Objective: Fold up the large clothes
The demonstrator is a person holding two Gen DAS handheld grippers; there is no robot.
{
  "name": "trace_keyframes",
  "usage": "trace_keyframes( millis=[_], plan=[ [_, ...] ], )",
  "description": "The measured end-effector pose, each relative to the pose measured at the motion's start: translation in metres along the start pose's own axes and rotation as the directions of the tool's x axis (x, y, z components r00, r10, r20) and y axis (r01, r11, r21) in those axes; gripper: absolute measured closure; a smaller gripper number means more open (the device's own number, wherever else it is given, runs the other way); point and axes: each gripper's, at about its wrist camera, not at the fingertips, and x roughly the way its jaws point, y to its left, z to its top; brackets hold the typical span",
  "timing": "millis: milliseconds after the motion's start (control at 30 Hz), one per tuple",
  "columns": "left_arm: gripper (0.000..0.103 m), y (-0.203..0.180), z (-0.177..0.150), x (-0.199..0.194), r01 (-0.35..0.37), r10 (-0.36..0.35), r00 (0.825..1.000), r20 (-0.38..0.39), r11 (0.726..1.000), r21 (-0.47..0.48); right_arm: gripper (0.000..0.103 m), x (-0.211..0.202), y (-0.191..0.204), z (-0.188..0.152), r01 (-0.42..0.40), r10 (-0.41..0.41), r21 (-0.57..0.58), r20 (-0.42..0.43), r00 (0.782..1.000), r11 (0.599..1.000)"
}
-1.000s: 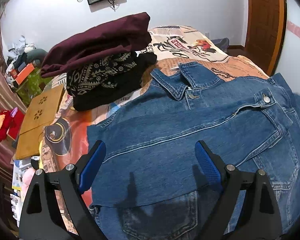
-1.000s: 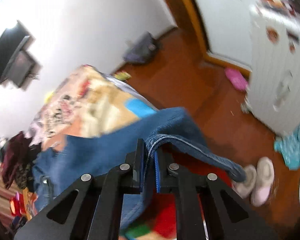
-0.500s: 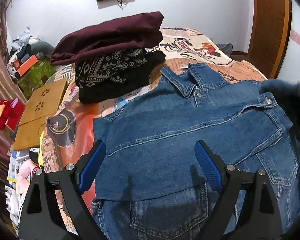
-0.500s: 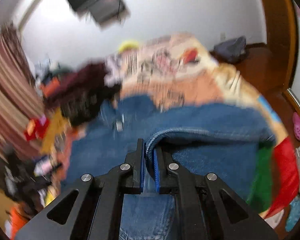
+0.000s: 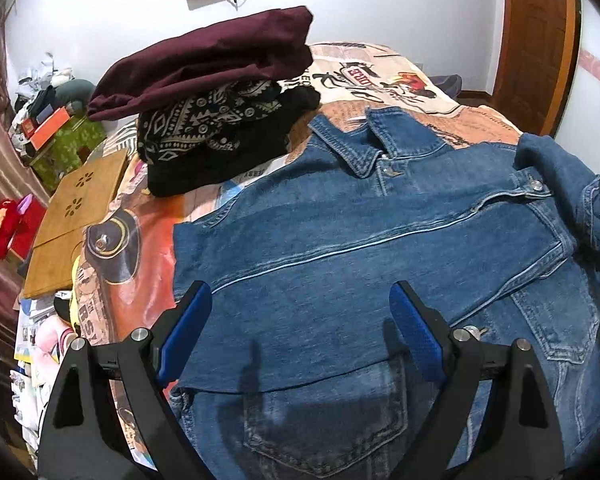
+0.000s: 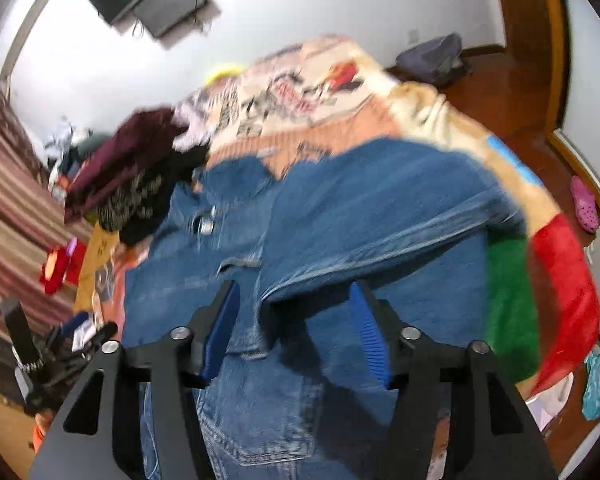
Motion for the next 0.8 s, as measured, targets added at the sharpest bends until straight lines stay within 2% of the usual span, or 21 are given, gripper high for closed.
trace_keyframes(
  millis=[167, 400, 600, 700, 800],
  plan=[
    [0.013, -0.008, 0.008, 0.001, 0.03, -0.03, 1.0, 0.0, 1.0, -0.007, 0.049, -0.007, -0.032, 0.011, 0.021, -0.025, 0.111, 0.034, 0.999, 0.994],
    [0.013, -0.018, 0.017, 0.005, 0.036, -0.036, 0.999, -0.008, 0.999, -0.003, 0.049, 0.009, -0.079, 0.025, 0.037, -0.053, 0.283, 0.047, 0.998, 0.958],
    [0.013, -0.022, 0.018, 0.011, 0.033, -0.033, 0.999, -0.022, 0.999, 0.001, 0.049, 0.03, -0.101, 0.035, 0.009, -0.027, 0.366, 0.042, 0.999, 0.931],
    [0.013, -0.022, 0.018, 0.013, 0.028, -0.028, 0.999, -0.026, 1.0, 0.001, 0.063, 0.031, -0.1, 0.037, 0.027, -0.059, 0.374, 0.077, 0.995, 0.927],
    [0.013, -0.02, 0.017, 0.014, 0.032, -0.032, 0.999, -0.028, 0.999, -0.005, 0.076, 0.021, -0.093, 0.041, 0.074, -0.125, 0.354, 0.125, 0.984, 0.932]
  ],
)
